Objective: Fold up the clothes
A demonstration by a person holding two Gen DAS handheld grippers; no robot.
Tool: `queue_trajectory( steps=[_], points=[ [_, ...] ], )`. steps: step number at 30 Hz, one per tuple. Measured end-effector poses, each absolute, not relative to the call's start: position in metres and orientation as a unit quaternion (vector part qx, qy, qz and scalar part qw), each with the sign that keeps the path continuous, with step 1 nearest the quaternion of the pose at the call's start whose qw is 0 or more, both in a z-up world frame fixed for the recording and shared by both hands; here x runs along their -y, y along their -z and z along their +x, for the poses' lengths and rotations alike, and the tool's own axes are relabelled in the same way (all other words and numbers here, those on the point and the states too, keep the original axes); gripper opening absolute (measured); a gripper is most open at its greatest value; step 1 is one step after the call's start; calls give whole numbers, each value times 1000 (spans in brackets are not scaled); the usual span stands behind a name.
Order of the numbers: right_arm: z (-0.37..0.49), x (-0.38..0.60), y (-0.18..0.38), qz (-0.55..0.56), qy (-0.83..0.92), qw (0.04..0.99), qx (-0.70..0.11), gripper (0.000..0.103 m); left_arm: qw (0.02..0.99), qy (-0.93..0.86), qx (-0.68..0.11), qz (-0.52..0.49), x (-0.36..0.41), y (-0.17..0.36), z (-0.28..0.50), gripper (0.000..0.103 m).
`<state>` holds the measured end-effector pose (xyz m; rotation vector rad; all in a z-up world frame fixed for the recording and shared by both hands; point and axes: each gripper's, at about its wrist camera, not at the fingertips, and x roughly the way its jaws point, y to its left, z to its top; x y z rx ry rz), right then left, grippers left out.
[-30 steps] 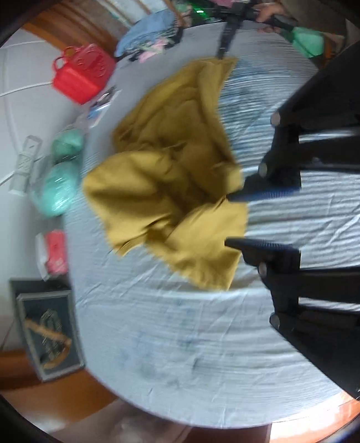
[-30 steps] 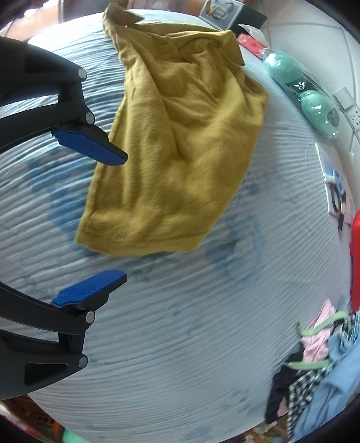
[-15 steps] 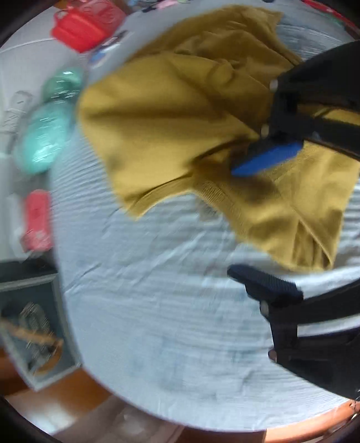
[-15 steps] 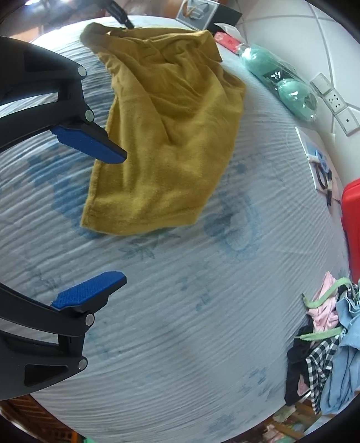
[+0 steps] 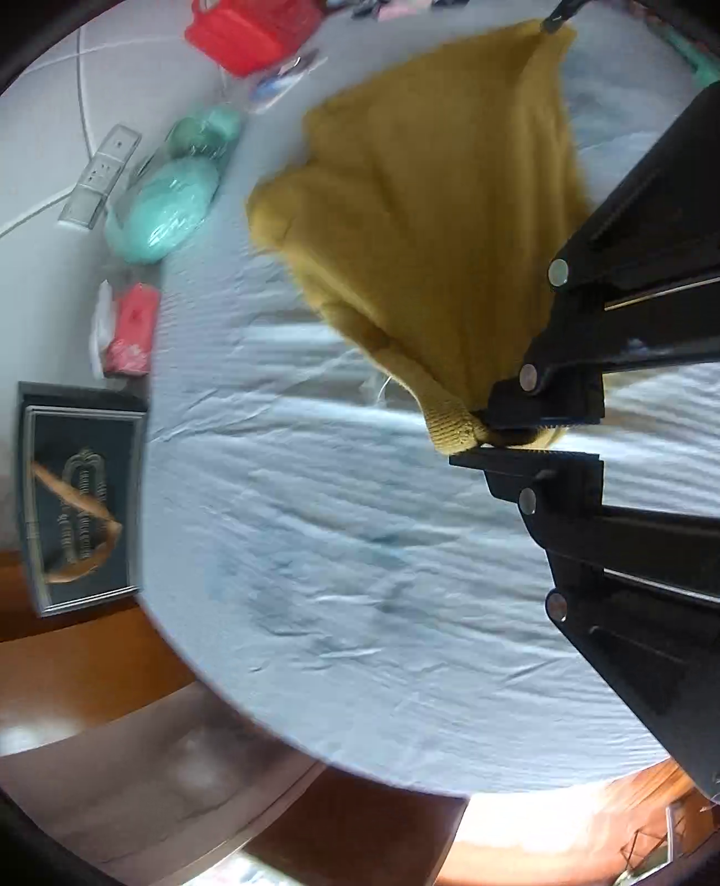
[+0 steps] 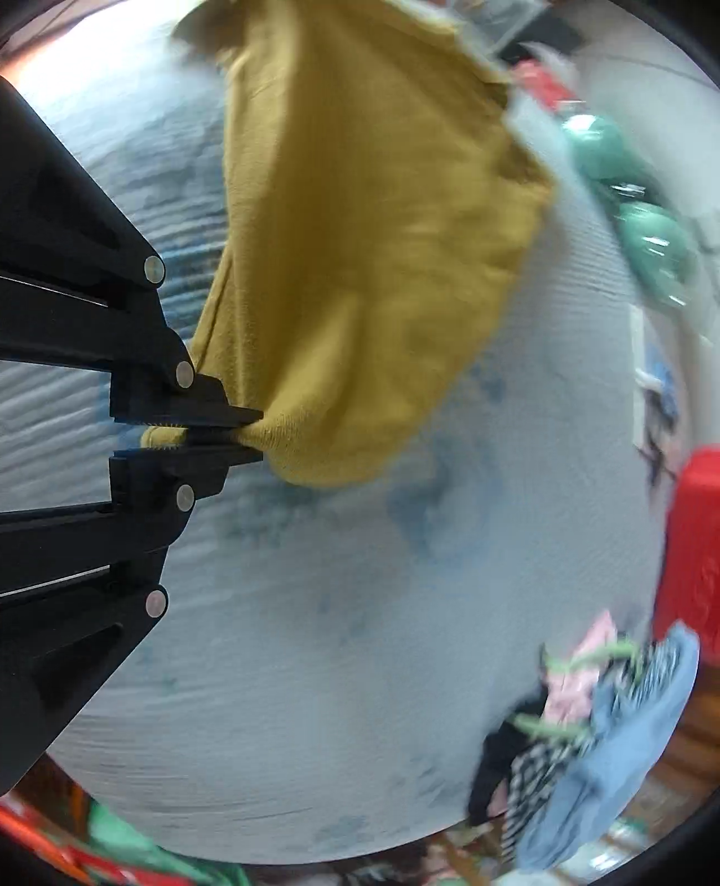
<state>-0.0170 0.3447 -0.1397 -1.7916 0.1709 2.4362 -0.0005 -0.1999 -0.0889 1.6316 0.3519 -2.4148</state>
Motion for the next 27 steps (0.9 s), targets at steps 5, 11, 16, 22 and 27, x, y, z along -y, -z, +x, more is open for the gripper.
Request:
queue_trajectory(
  steps=[5, 11, 16, 22, 27],
  points=[
    [6, -363, 140, -634, -771, 54, -43, 5, 52, 786, -129, 602, 184, 110, 16, 20],
    [-5, -355, 134, -623, -780, 54, -33, 41, 53, 815, -128, 562, 192, 71, -8, 22],
    [-43, -336, 102, -570, -817, -9, -82, 87, 17, 832, -133, 539, 178, 53, -71, 22],
    [-108, -289, 89, -549, -830, -66, -77, 86, -34, 817, -199, 540, 154, 71, -146, 22],
    [-173, -264, 107, -563, -819, -94, -58, 71, -49, 801, -172, 571, 128, 87, -188, 28]
  ],
)
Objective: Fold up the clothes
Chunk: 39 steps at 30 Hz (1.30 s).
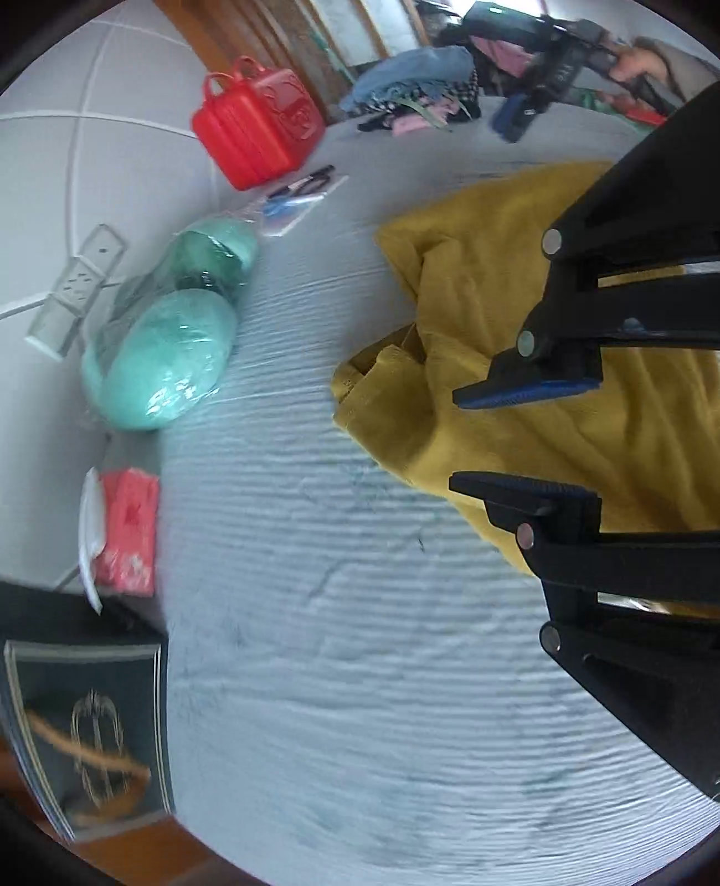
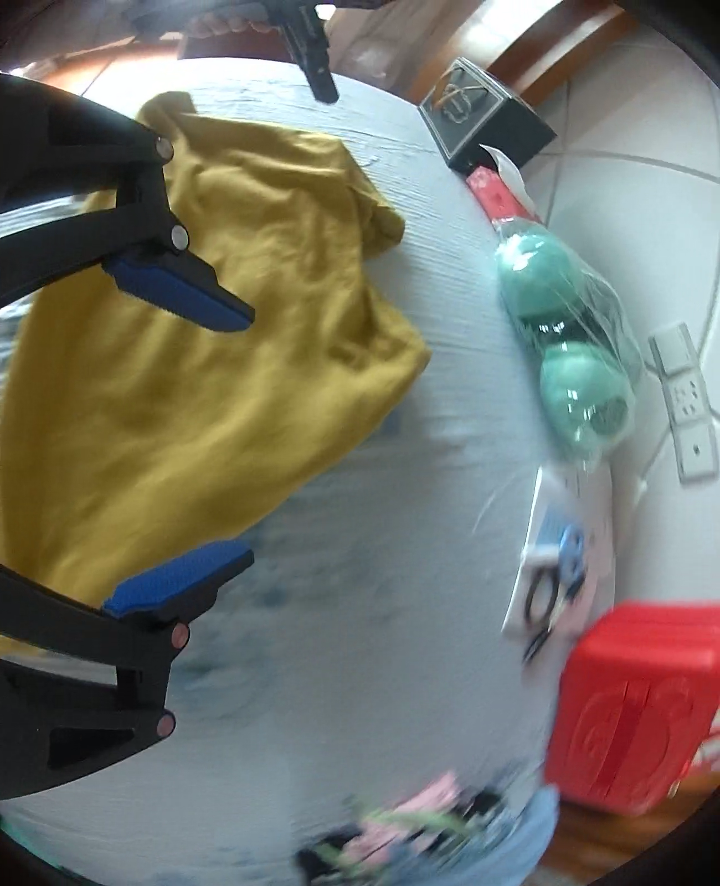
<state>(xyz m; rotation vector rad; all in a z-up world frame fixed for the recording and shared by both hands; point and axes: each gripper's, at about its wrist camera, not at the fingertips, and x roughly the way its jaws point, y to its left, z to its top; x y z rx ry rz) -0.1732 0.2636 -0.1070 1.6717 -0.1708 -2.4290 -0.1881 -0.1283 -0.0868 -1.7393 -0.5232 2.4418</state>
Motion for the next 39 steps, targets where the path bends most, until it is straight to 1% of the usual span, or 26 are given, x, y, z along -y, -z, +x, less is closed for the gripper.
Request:
queue_trajectory(
  steps=[1, 2, 3, 5, 7, 8, 9, 12, 13, 14, 15, 16, 17, 19, 22, 25, 27, 30, 31, 32, 34, 35, 36, 37, 39],
  points=[
    [-186, -257, 113, 568, 815, 98, 56, 69, 53, -799, 166, -575, 125, 91, -196, 38],
    [-200, -251, 120, 573, 811, 103, 54, 65, 57, -799, 162, -577, 122, 93, -203, 43],
    [-212, -244, 127, 577, 808, 108, 53, 65, 60, -799, 158, -577, 119, 95, -210, 49],
    [-235, -231, 139, 583, 802, 115, 51, 66, 64, -799, 151, -579, 113, 100, -226, 50],
    [-258, -219, 152, 588, 798, 119, 53, 70, 63, -797, 141, -584, 110, 106, -237, 50],
    [-268, -214, 160, 593, 795, 119, 55, 79, 62, -795, 136, -588, 108, 111, -242, 50],
    [-275, -209, 167, 598, 791, 119, 53, 85, 62, -792, 135, -592, 106, 116, -246, 50],
    [-284, -194, 184, 615, 777, 130, 33, 85, 58, -777, 139, -611, 101, 134, -251, 50],
    [-284, -189, 190, 621, 771, 136, 25, 82, 55, -772, 133, -619, 99, 141, -251, 50],
    [-282, -183, 193, 624, 771, 132, 1, 68, 48, -768, 106, -630, 93, 148, -250, 49],
    [-278, -179, 192, 619, 775, 124, -30, 29, 37, -767, 77, -635, 89, 153, -249, 29],
    [-275, -179, 188, 615, 779, 119, -43, 12, 24, -770, 59, -634, 87, 154, -246, 16],
    [-270, -185, 182, 611, 782, 121, -26, 7, 15, -776, 56, -629, 88, 152, -241, 16],
    [-257, -208, 162, 589, 800, 115, 15, 6, -3, -796, 56, -603, 93, 136, -228, 11],
    [-225, -251, 128, 549, 827, 93, 78, 6, -40, -846, 52, -529, 103, 89, -191, 11],
    [-183, -293, 99, 519, 847, 57, 97, 5, -39, -865, 78, -494, 112, 61, -148, 11],
    [-154, -320, 92, 522, 844, 48, 114, 5, -9, -858, 89, -505, 111, 61, -122, 11],
    [-121, -351, 105, 551, 828, 14, 109, 6, 7, -837, 85, -540, 111, 73, -100, 12],
    [-114, -358, 112, 558, 822, 9, 116, 6, 0, -834, 84, -546, 114, 76, -95, 15],
    [-107, -365, 118, 564, 816, 6, 125, 8, -7, -830, 83, -551, 116, 79, -90, 18],
    [-97, -373, 128, 572, 808, 4, 140, 21, -18, -829, 94, -551, 124, 78, -83, 26],
    [-96, -372, 131, 573, 807, 6, 143, 34, -22, -831, 100, -547, 128, 75, -80, 30],
    [-95, -369, 131, 573, 807, 10, 145, 40, -25, -832, 106, -544, 132, 72, -78, 40],
    [-94, -365, 132, 571, 807, 16, 147, 42, -29, -835, 109, -538, 135, 68, -77, 48],
    [-95, -356, 129, 568, 810, 27, 145, 50, -24, -838, 114, -533, 137, 63, -82, 50]
  ],
)
